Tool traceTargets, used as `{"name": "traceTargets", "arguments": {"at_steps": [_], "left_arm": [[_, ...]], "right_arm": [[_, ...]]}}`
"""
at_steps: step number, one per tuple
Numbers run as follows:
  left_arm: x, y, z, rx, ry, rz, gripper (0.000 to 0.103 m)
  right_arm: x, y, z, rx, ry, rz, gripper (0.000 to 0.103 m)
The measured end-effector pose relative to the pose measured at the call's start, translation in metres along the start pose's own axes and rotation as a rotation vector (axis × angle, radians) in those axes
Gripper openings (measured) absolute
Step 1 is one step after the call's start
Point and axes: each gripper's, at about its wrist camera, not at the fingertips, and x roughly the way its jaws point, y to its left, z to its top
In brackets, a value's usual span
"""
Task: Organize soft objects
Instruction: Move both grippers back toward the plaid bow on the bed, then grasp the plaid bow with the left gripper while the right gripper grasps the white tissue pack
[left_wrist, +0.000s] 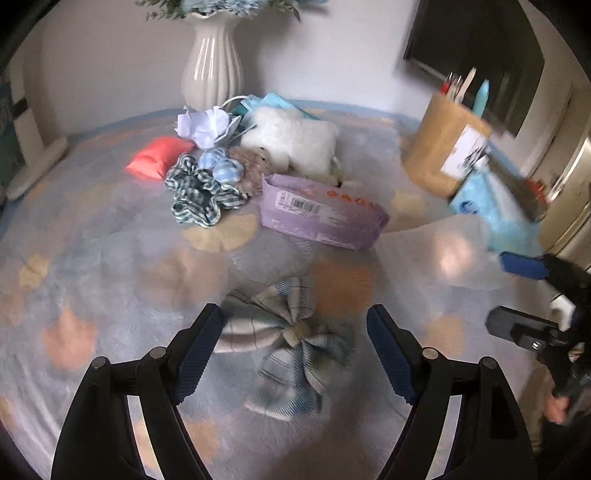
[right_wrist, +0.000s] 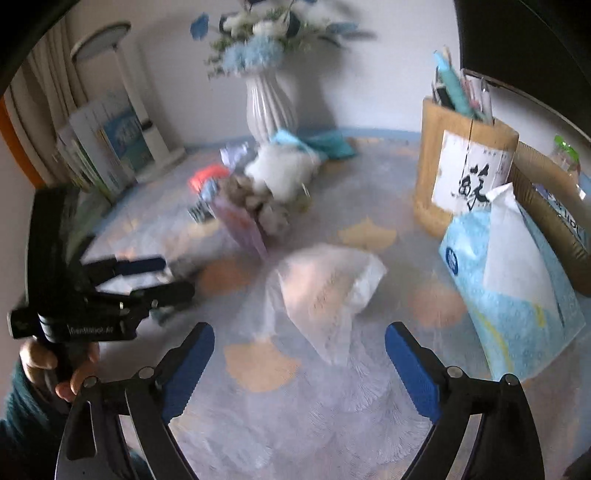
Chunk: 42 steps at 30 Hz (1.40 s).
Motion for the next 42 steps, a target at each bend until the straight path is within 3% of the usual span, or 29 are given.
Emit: {"name": "traceTargets", "arguments": {"at_steps": [1, 3, 6, 9, 12, 16, 18, 23, 25, 28, 29, 32, 33, 36, 42], "left_arm": [[0.002, -0.002, 0.000, 0.009, -0.001, 0.021, 0.067], [0.000, -0.005, 0.000, 0.031, -0.013, 0.051, 0.043], [0.000, 0.003, -0.003, 0.004, -0.022, 0.014, 0.031], [-0.002, 0.017, -0.003, -0.063, -0.035, -0.007, 0.031], [-0.004, 0.030, -0.006, -0.120, -0.046, -0.046, 0.031], [-0.006, 0.034, -0.008, -0.143, -0.058, -0.058, 0.031], [-0.006, 0.029, -0.009, -0.120, -0.060, -0.035, 0.031], [-0.002, 0.021, -0.008, -0.075, -0.059, 0.000, 0.031], [-0.002, 0.021, -0.008, -0.077, -0.059, -0.002, 0.032], [-0.001, 0.023, -0.008, -0.085, -0.056, -0.013, 0.033], [-0.001, 0.024, -0.008, -0.085, -0.055, -0.017, 0.033], [-0.001, 0.023, -0.008, -0.078, -0.054, -0.014, 0.033], [0.000, 0.022, -0.008, -0.074, -0.054, -0.011, 0.033], [-0.001, 0.022, -0.008, -0.068, -0.051, -0.011, 0.033], [-0.005, 0.021, -0.009, -0.057, -0.064, -0.038, 0.031]], "right_arm": [[0.001, 0.000, -0.001, -0.007, 0.005, -0.008, 0.093], [0.003, 0.000, -0.001, -0.007, 0.011, -0.006, 0.093], [0.006, -0.003, 0.000, 0.017, 0.015, 0.023, 0.093], [0.012, 0.000, 0.000, 0.028, 0.033, 0.022, 0.093], [0.012, 0.024, -0.008, -0.049, 0.071, 0.226, 0.093], [-0.008, 0.040, -0.007, -0.146, 0.027, 0.257, 0.093], [-0.016, 0.030, -0.004, -0.128, 0.002, 0.244, 0.093], [-0.025, 0.003, 0.014, -0.065, -0.059, 0.117, 0.093], [-0.009, -0.002, 0.021, -0.045, -0.029, 0.025, 0.093], [0.020, -0.004, 0.027, -0.030, 0.034, -0.015, 0.092], [0.029, -0.003, 0.027, -0.020, 0.056, -0.005, 0.087], [0.043, -0.002, 0.026, 0.014, 0.087, 0.053, 0.056], [0.046, -0.003, 0.025, 0.023, 0.089, 0.052, 0.051], [0.046, -0.007, 0.019, 0.063, 0.057, 0.058, 0.042], [0.024, -0.014, 0.012, 0.104, -0.001, 0.073, 0.041]]}}
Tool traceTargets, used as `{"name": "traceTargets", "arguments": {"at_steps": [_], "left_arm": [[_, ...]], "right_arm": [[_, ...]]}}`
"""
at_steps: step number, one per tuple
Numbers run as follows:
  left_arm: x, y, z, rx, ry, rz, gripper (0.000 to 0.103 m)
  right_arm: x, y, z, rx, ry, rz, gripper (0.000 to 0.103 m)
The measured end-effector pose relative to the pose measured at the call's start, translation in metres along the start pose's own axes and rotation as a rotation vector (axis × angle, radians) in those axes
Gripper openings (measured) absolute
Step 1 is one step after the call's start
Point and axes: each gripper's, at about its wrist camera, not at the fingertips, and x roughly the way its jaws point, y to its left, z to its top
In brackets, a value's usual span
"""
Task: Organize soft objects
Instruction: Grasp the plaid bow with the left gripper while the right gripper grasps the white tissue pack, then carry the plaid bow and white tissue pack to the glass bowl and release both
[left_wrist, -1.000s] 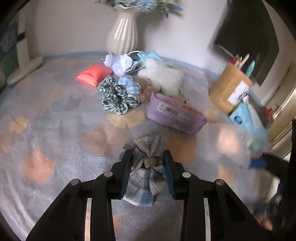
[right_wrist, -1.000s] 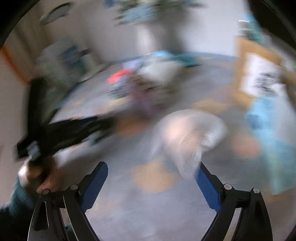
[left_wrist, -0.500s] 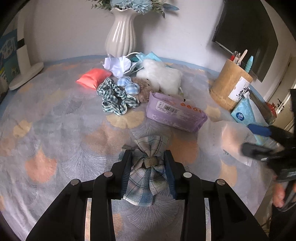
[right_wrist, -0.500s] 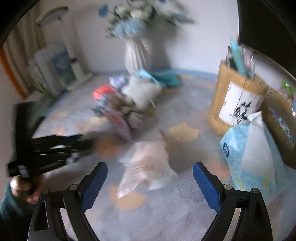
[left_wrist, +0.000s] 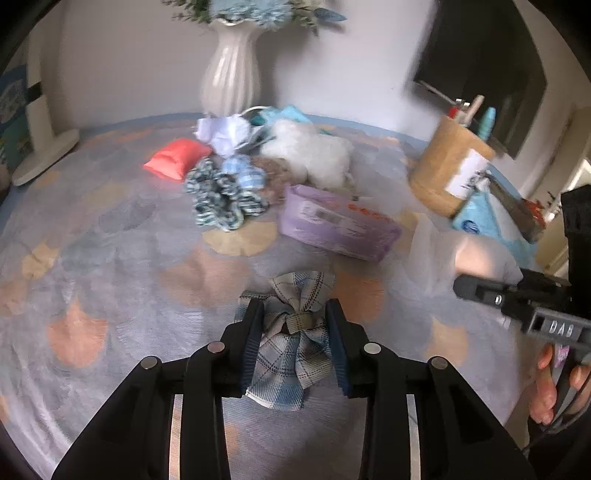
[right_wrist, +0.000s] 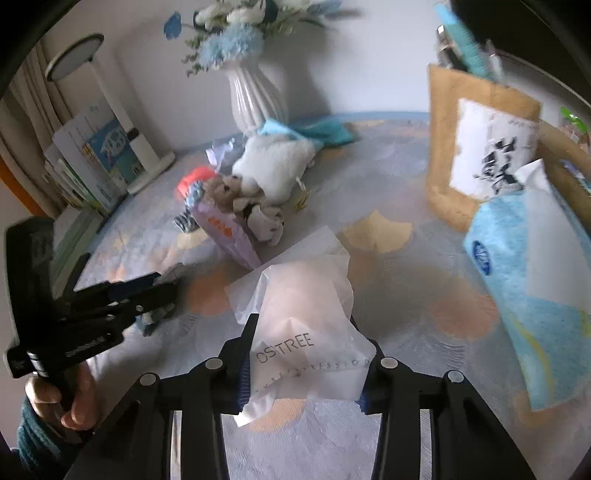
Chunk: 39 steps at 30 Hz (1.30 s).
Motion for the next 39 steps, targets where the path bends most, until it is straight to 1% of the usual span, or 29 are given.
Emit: {"name": "traceTargets", "arguments": {"at_steps": [2, 3, 5, 7, 8, 10, 12, 16, 18, 21, 24, 25, 26, 27, 28, 29, 30, 33, 36, 39], "left_arm": [[-0.004, -0.002, -0.001, 0.013, -0.009, -0.047, 0.031], [-0.006, -0.002, -0.001, 0.015, -0.019, -0.059, 0.031], [-0.010, -0.001, 0.001, 0.006, -0.031, -0.067, 0.031], [-0.015, -0.004, 0.004, -0.003, -0.041, -0.062, 0.031], [-0.018, -0.007, 0.006, -0.004, -0.045, -0.072, 0.031], [-0.026, -0.019, 0.014, 0.022, -0.064, -0.087, 0.031], [-0.033, -0.037, 0.024, 0.071, -0.087, -0.089, 0.031], [-0.046, -0.075, 0.056, 0.149, -0.133, -0.122, 0.031], [-0.050, -0.092, 0.075, 0.171, -0.156, -0.150, 0.031], [-0.052, -0.121, 0.108, 0.195, -0.195, -0.197, 0.031], [-0.048, -0.157, 0.147, 0.213, -0.219, -0.236, 0.031], [-0.044, -0.169, 0.157, 0.222, -0.213, -0.232, 0.031], [-0.038, -0.180, 0.167, 0.229, -0.191, -0.220, 0.031], [-0.028, -0.194, 0.178, 0.230, -0.151, -0.208, 0.031], [-0.019, -0.208, 0.185, 0.227, -0.127, -0.212, 0.031], [-0.011, -0.219, 0.190, 0.229, -0.122, -0.231, 0.031], [-0.005, -0.234, 0.193, 0.238, -0.121, -0.254, 0.031], [0.019, -0.274, 0.203, 0.285, -0.100, -0.262, 0.031], [0.037, -0.297, 0.211, 0.292, -0.077, -0.294, 0.031], [0.058, -0.311, 0.219, 0.282, -0.057, -0.298, 0.032]], "right_arm": [[-0.011, -0.002, 0.000, 0.010, -0.024, 0.018, 0.041], [-0.017, -0.002, 0.001, 0.013, -0.040, 0.029, 0.041], [-0.024, -0.003, 0.002, 0.016, -0.054, 0.040, 0.041], [-0.032, -0.004, 0.004, 0.021, -0.069, 0.037, 0.041], [-0.037, -0.006, 0.006, 0.025, -0.076, 0.031, 0.041], [-0.045, -0.007, 0.007, 0.033, -0.091, 0.028, 0.041], [-0.054, -0.010, 0.009, 0.037, -0.105, 0.028, 0.041], [-0.085, -0.017, 0.015, 0.030, -0.164, 0.009, 0.041], [-0.106, -0.023, 0.020, 0.020, -0.210, -0.001, 0.041], [-0.131, -0.034, 0.028, 0.017, -0.272, -0.037, 0.041], [-0.155, -0.063, 0.042, 0.051, -0.332, -0.107, 0.041], [-0.160, -0.073, 0.046, 0.072, -0.342, -0.130, 0.041], [-0.164, -0.086, 0.050, 0.100, -0.352, -0.152, 0.041], [-0.167, -0.107, 0.055, 0.155, -0.362, -0.180, 0.041], [-0.167, -0.118, 0.057, 0.188, -0.364, -0.191, 0.041], [-0.164, -0.139, 0.059, 0.246, -0.359, -0.207, 0.041], [-0.160, -0.167, 0.059, 0.335, -0.341, -0.227, 0.041], [-0.151, -0.222, 0.056, 0.487, -0.310, -0.220, 0.041], [-0.147, -0.258, 0.058, 0.555, -0.299, -0.250, 0.041], [-0.148, -0.276, 0.066, 0.574, -0.306, -0.263, 0.041]]}}
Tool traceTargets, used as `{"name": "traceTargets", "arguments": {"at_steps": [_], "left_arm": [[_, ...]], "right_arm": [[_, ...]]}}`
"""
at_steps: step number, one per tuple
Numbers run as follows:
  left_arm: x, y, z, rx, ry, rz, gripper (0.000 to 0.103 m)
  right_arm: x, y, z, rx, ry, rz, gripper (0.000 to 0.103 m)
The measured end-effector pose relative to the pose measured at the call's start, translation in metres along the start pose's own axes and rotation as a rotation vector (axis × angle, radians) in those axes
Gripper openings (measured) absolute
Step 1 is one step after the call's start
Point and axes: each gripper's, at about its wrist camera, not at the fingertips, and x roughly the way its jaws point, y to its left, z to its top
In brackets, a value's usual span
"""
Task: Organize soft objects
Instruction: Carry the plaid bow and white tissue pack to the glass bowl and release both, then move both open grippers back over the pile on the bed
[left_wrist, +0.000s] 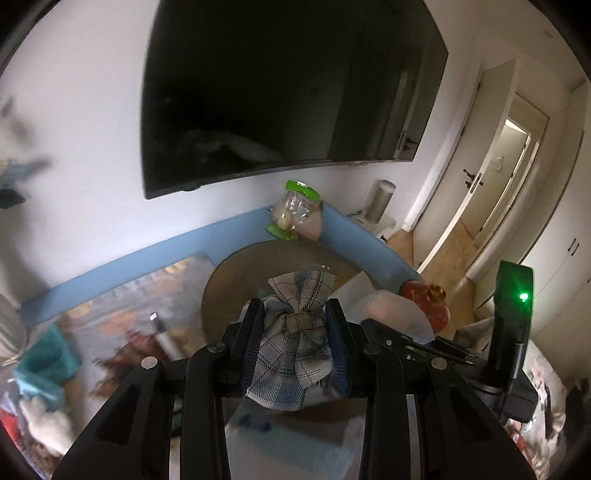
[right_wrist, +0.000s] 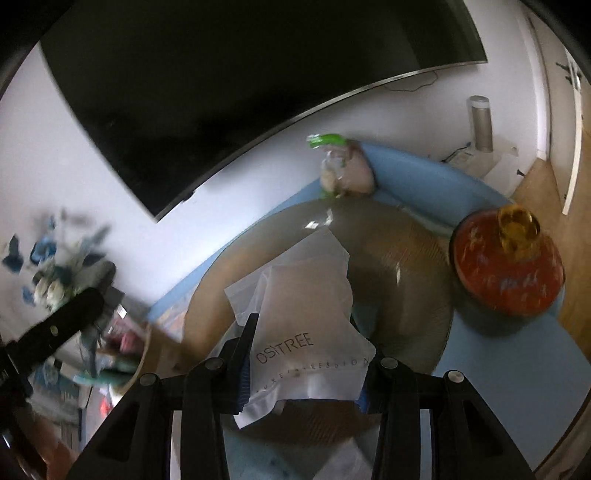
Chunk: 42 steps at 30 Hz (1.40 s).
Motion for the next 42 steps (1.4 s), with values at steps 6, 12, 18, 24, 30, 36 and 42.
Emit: {"name": "traceTargets", "arguments": {"at_steps": [6, 12, 18, 24, 30, 36, 42], "left_arm": [[0.018, -0.004, 0.003, -0.035, -0.019, 0.024, 0.072], [0.003, -0.008, -0.006, -0.011, -0.043, -0.008, 0.072], [-0.034, -0.016, -0.012, 0.020, -0.096, 0.008, 0.072], [-0.077, -0.012, -0.035, 0.026, -0.115, 0.021, 0.072], [-0.139, 0.017, -0.074, 0.014, -0.132, 0.097, 0.086], [-0.191, 0.087, -0.119, -0.093, -0.132, 0.276, 0.086], [-0.216, 0.172, -0.174, -0.251, -0.125, 0.417, 0.086]], "right_arm": [[0.010, -0.008, 0.017, 0.002, -0.023, -0.011, 0.068], [0.007, -0.013, 0.001, 0.011, -0.003, -0.037, 0.068], [-0.016, 0.003, -0.020, -0.033, -0.003, -0.028, 0.068], [-0.044, 0.047, -0.057, -0.140, 0.006, 0.037, 0.068], [-0.066, 0.103, -0.098, -0.247, -0.015, 0.157, 0.080], [-0.066, 0.177, -0.143, -0.432, 0.015, 0.242, 0.092], [-0.030, 0.231, -0.191, -0.553, 0.160, 0.275, 0.092]]}}
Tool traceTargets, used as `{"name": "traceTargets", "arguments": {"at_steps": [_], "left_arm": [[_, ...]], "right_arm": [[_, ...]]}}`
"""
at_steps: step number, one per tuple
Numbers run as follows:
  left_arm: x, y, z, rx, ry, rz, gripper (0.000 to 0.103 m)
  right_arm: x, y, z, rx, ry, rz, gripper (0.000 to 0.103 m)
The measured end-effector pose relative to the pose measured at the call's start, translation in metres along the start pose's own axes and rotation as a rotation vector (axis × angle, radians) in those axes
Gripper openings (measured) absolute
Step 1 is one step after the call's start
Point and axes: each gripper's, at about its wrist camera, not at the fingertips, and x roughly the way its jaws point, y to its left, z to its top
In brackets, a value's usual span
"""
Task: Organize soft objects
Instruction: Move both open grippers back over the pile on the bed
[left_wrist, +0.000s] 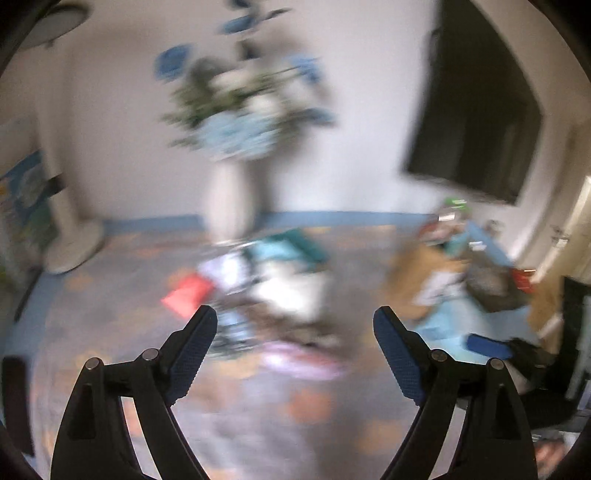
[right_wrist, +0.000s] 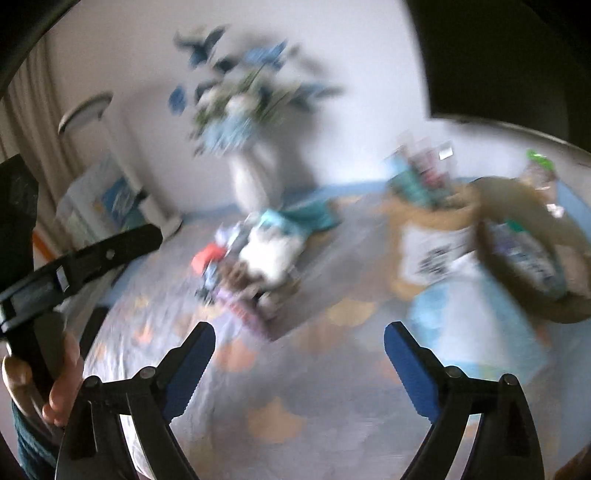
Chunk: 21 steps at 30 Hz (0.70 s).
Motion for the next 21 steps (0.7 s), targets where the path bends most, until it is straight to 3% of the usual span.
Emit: {"name": "traceTargets", "arguments": {"at_steps": [3, 6, 8, 11, 18, 21], "left_arm": [[0.025, 0.034, -0.020, -0.023, 0.051, 0.098, 0.086], [0.047, 0.063, -0.041, -0.068, 0.097, 0.102, 0.086], [0.058, 0.072, -0.052, -0.085, 0.108, 0.108, 0.086], [0.076, 0.077, -0.064, -0.064, 0.131, 0.182, 0.086], [0.084, 0.086, -0.072, -0.093, 0.155, 0.153, 0.086], [0.086, 0.088, -0.072, -0.104, 0.163, 0.143, 0.086]], "right_arm": [[0.034, 0.016, -0.010, -0.032, 0.078, 0.008, 0.092], [0.064, 0.021, -0.024, -0.011, 0.178, 0.036, 0.092], [0.075, 0.023, -0.030, -0.001, 0.205, 0.055, 0.092], [0.090, 0.029, -0.033, -0.032, 0.214, 0.023, 0.092], [0.108, 0.028, -0.036, -0.058, 0.231, -0.025, 0.093], [0.114, 0.034, -0.037, -0.091, 0.216, -0.036, 0.103]]}}
